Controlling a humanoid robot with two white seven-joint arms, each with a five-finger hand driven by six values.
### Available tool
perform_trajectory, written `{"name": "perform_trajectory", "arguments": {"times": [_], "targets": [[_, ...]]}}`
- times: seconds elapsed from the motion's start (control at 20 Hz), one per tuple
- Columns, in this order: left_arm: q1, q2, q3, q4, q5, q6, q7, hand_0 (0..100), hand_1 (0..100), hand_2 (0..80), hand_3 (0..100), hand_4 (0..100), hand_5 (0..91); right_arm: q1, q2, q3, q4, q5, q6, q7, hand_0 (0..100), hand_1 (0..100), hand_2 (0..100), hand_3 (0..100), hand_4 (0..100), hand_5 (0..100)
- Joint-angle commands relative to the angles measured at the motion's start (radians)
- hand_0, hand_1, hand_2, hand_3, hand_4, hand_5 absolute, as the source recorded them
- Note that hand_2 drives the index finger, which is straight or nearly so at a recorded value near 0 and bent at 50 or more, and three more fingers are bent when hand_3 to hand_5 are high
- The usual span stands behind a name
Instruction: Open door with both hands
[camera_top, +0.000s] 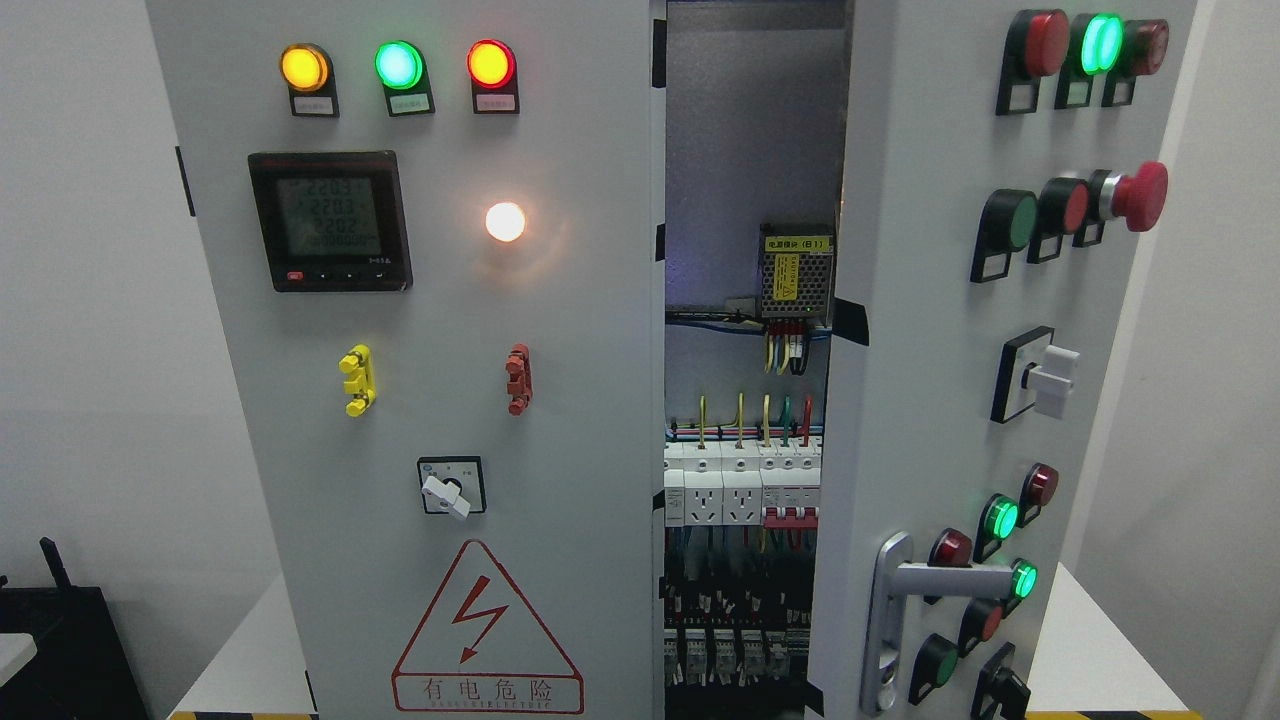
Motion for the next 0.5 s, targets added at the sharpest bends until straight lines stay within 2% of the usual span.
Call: {"name": "perform_trajectory", "arguments": {"times": [0.0, 0.45], "targets": [[0.028, 0.0, 0.0, 0.006, 0.0, 0.0, 0.0, 0, 0, 0.0, 0, 3, 0.0, 0.0, 0.0, 0.0, 0.0, 0.0, 0.0, 0.0, 11, 0, 0, 0, 0, 0], [0.029, 0.0, 0.0, 0.006, 0.0, 0.0, 0.0, 0, 0, 0.0, 0, 3, 0.0, 0.0, 0.0, 0.001, 0.0, 0.0, 0.0, 0.0, 11, 0, 0, 0, 0, 0]]}}
